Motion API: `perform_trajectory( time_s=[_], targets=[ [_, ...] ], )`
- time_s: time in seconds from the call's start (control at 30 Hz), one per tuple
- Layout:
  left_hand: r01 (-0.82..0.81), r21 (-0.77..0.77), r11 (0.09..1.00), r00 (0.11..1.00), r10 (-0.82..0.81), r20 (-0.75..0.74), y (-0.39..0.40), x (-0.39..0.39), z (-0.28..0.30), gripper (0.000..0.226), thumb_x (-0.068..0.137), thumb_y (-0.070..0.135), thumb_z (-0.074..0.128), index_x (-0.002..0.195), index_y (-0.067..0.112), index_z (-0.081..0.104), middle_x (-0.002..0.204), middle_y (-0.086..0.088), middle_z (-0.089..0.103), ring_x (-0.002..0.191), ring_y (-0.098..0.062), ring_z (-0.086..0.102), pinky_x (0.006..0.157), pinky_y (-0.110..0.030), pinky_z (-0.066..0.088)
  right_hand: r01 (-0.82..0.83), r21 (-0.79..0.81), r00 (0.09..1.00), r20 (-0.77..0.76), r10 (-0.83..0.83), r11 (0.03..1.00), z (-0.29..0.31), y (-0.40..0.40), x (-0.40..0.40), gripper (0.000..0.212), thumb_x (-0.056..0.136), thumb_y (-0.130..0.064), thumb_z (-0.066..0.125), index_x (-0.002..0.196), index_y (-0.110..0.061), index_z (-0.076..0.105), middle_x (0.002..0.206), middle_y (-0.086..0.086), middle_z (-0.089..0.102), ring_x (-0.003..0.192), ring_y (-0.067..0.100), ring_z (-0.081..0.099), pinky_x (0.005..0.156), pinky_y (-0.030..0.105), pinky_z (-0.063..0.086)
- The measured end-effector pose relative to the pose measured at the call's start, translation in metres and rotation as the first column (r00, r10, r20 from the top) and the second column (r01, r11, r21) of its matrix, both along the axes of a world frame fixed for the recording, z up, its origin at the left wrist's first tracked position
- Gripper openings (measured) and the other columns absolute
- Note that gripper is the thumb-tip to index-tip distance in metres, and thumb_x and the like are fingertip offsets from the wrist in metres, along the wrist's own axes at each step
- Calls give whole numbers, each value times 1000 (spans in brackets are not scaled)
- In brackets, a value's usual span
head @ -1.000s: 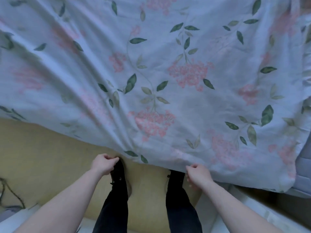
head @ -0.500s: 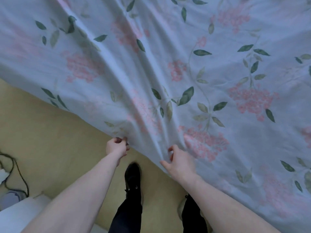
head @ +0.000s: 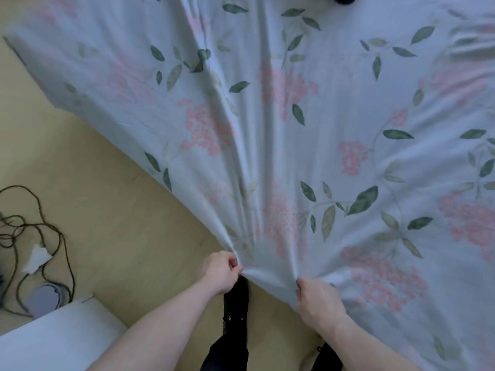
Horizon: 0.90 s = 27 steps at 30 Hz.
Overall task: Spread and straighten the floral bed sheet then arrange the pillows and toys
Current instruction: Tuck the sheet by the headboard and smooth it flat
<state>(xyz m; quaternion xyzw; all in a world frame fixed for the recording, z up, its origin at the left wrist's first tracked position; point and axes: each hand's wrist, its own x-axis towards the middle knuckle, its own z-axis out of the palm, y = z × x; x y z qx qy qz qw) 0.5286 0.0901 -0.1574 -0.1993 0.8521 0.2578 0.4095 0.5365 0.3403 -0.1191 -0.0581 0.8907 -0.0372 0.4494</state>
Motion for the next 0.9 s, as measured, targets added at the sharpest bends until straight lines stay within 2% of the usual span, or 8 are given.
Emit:
perform_trajectory(
  time_s=[0.07,0.17,0.27,0.33,0.4,0.53,0.7,0.9],
  targets=[
    [267,-10,964,960,-265,86,-12,-15,1,27,86,49,67,72,26,63,81,10,73,81,-18,69,70,-30,55,-91,59,993,75,87,994,6,0,-11,14,93,-27,49,102,-26,59,115,3,69,108,27,66,84,32,49],
    [329,-5,944,925,-322,200,-50,-40,0,27,79,55,74,77,30,65,89,10,73,86,-16,68,73,-29,53,-207,106,970,154,190,973,15,-13,-41,23,92,-30,50,109,-24,65,115,1,68,108,24,67,83,31,50],
    [-249,-11,969,967,249,52,-98,-78,2,39,83,46,76,110,18,68,107,1,71,90,-19,69,78,-33,59,-107,23,990,99,104,994,21,-39,-78,21,92,-42,52,84,-23,56,87,-3,65,82,22,65,66,29,48],
    [-646,80,759,759,650,-41,-121,-108,5,47,89,44,70,122,12,61,113,-4,67,88,-23,72,71,-39,63,23,-50,999,-33,-24,999,20,-55,-104,34,92,-49,51,75,-21,55,70,-5,60,66,20,61,55,30,46],
    [-773,152,616,620,784,-27,-136,-131,5,50,93,53,63,122,13,56,115,-4,64,85,-24,74,66,-40,64,129,-110,978,-149,-144,986,14,-72,-126,39,90,-59,51,78,-22,53,68,-5,60,61,18,60,51,32,43],
    [-753,166,636,635,769,-65,-133,-148,-2,35,99,48,57,106,14,63,101,-6,72,76,-22,76,57,-35,62,149,-75,977,-144,-159,986,1,-84,-144,38,87,-63,56,93,-26,51,83,-6,62,73,21,61,58,34,43],
    [-752,119,649,606,751,-262,-142,-116,-16,36,98,33,61,68,15,57,61,-1,72,55,-19,71,62,-36,60,43,-109,991,-118,-56,993,-17,-87,-128,23,101,-35,44,83,-28,56,84,-2,67,77,25,63,61,33,43],
    [-682,40,730,707,672,-220,-161,-100,-2,37,97,34,65,71,7,65,60,0,72,54,-18,70,66,-38,61,-76,-163,987,-151,52,984,-1,-81,-104,27,100,-29,42,78,-22,56,76,-6,62,67,19,59,54,30,35]
  ],
)
